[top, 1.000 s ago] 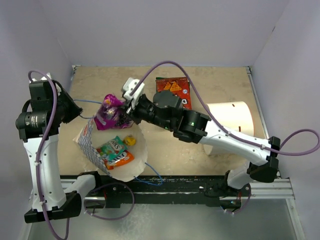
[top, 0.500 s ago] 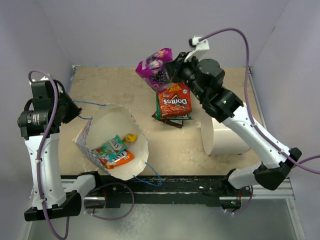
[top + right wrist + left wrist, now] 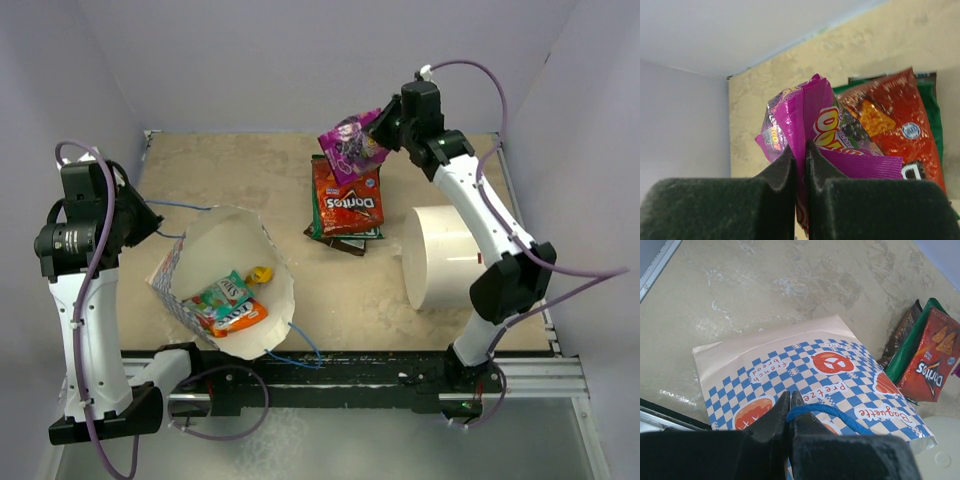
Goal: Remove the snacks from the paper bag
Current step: Place the snack at the center of the board.
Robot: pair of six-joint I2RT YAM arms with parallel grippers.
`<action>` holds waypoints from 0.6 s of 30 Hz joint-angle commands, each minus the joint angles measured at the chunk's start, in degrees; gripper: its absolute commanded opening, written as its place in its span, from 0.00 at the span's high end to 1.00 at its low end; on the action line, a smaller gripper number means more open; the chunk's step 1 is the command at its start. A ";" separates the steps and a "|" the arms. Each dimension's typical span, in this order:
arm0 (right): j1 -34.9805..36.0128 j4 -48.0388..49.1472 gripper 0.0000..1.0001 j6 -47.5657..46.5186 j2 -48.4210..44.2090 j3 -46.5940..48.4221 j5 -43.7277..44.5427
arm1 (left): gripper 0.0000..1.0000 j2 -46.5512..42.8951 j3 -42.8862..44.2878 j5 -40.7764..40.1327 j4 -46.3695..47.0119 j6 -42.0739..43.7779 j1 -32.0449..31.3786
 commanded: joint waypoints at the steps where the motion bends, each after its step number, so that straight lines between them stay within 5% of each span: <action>1: -2.48 2.07 1.00 13.05 1.11 3.17 -11.62 | 1.00 -0.98 1.90 -0.71 1.88 0.32 -0.04; 11: -4.49 7.63 1.00 20.45 7.26 -2.04 -16.70 | 1.00 0.00 2.59 0.11 2.20 1.08 -0.06; 18: -4.93 6.12 1.00 17.76 10.02 -3.02 -10.47 | 1.00 0.50 2.30 0.19 2.32 1.46 -0.04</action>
